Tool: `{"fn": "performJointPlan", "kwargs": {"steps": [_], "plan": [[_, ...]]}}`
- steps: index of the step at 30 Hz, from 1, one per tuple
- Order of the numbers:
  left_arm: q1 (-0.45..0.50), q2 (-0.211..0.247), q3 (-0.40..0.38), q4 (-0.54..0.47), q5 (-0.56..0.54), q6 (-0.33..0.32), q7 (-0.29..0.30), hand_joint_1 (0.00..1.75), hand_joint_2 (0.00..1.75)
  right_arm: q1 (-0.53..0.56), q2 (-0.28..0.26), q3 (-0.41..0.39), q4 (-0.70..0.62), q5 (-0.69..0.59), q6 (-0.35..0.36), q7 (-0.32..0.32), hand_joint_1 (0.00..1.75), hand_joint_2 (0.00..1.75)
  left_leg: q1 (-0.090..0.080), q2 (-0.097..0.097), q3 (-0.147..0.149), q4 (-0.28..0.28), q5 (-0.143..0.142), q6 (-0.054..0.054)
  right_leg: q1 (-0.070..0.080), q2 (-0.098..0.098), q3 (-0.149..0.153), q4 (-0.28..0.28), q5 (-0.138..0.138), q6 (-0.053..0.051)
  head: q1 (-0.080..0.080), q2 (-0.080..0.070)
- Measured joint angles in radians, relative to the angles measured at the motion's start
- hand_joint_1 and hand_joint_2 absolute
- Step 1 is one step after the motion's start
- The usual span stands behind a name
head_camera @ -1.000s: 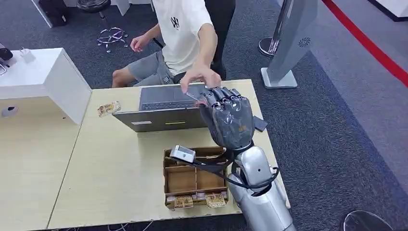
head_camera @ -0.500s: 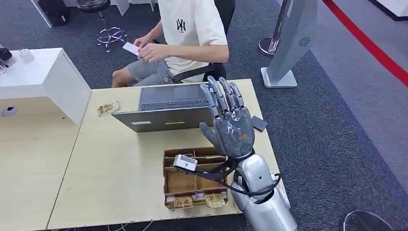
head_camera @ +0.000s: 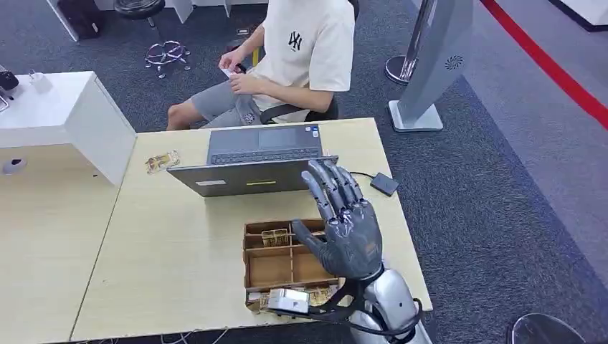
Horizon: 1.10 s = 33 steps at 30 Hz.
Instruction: Pass the card to the sensor for recognition and then transmit it.
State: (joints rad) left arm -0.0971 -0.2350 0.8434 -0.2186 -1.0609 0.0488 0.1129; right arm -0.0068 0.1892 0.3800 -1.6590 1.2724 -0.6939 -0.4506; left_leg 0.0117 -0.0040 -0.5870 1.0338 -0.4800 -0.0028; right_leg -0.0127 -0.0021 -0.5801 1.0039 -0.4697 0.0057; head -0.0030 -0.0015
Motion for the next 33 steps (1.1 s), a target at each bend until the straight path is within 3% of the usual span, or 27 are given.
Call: {"fn": "performJointPlan", "kwargs": {"steps": [5,6,9,10,11,12,17,19,25,33], "plan": [[0.002,0.000,0.012,0.000,0.000,0.004,0.000,0.00,0.00,0.055,0.000,0.006,0.000,-0.037,0.000,-0.018,1.73,1.75,0.000,0.000,0.000,0.000,0.000,0.000,0.000,0.000,0.000,0.000,0.000,0.000,0.000,0.000],[0.002,0.000,0.012,0.000,0.000,0.004,0.000,0.00,0.00,0.061,0.000,0.010,0.001,-0.039,0.000,-0.017,1.54,1.75,0.000,0.000,0.000,0.000,0.000,0.000,0.000,0.000,0.000,0.000,0.000,0.000,0.000,0.000],[0.002,0.001,0.017,0.000,-0.002,0.005,0.000,0.00,0.00,0.067,0.000,0.034,0.022,-0.031,0.000,0.002,1.45,1.75,0.000,0.000,0.000,0.000,0.000,0.000,0.000,0.000,0.000,0.000,0.000,0.000,0.000,0.000],[0.002,0.001,0.020,0.000,-0.003,0.005,-0.002,0.00,0.00,0.067,-0.001,0.043,0.030,-0.031,0.000,0.012,0.80,1.75,0.000,0.000,0.000,0.000,0.000,0.000,0.000,0.000,0.000,0.000,0.000,0.000,0.000,0.000],[0.002,0.001,0.023,0.000,-0.004,0.005,-0.005,0.00,0.00,0.066,-0.002,0.052,0.041,-0.030,0.000,0.023,0.80,1.75,0.000,0.000,0.000,0.000,0.000,0.000,0.000,0.000,0.000,0.000,0.000,0.000,0.000,0.000],[0.002,0.002,0.024,0.000,-0.005,0.005,-0.006,0.00,0.00,0.064,-0.002,0.056,0.049,-0.026,0.000,0.034,0.61,1.75,0.000,0.000,0.000,0.000,0.000,0.000,0.000,0.000,0.000,0.000,0.000,0.000,0.000,0.000],[0.001,0.004,0.029,0.000,-0.016,0.006,-0.006,0.00,0.00,0.039,-0.021,0.101,0.117,-0.016,0.000,0.113,0.61,1.75,0.000,0.000,0.000,0.000,0.000,0.000,0.000,0.000,0.000,0.000,0.000,0.000,0.000,0.000],[0.001,0.005,0.029,0.000,-0.019,0.006,-0.006,0.00,0.00,0.029,-0.024,0.107,0.144,-0.010,0.000,0.127,0.72,1.75,0.000,0.000,0.000,0.000,0.000,0.000,0.000,0.000,0.000,0.000,0.000,0.000,0.000,0.000],[0.001,0.010,0.031,0.000,-0.027,0.007,-0.005,0.00,0.00,0.013,-0.029,0.111,0.205,0.002,0.000,0.142,0.91,1.75,0.000,0.000,0.000,0.000,0.000,0.000,0.000,0.000,0.000,0.000,0.000,0.000,0.000,0.000],[0.001,0.014,0.037,0.000,-0.039,0.006,-0.005,0.00,0.00,-0.006,-0.035,0.106,0.257,0.008,0.000,0.155,0.94,1.75,0.000,0.000,0.000,0.000,0.000,0.000,0.000,0.000,0.000,0.000,0.000,0.000,0.000,0.000]]}}
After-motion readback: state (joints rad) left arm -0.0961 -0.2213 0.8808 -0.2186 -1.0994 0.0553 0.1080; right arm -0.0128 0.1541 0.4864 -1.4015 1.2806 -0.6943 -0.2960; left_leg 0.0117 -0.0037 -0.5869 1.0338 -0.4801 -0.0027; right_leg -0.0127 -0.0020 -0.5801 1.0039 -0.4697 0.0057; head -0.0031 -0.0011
